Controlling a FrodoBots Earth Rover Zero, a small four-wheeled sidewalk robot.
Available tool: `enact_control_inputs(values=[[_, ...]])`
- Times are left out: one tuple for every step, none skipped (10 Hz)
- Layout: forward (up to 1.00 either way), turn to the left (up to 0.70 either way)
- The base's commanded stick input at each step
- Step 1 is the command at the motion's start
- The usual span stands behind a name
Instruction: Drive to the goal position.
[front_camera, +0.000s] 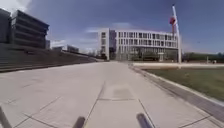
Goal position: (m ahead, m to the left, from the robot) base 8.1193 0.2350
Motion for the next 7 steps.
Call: enact_control_inputs(values=[[0.7, 0.0], [0.7, 0.0], [0.7, 0.0], [0.7, 0.0], [0.7, 0.0], [0.7, 0.0], [0.7, 0.0]])
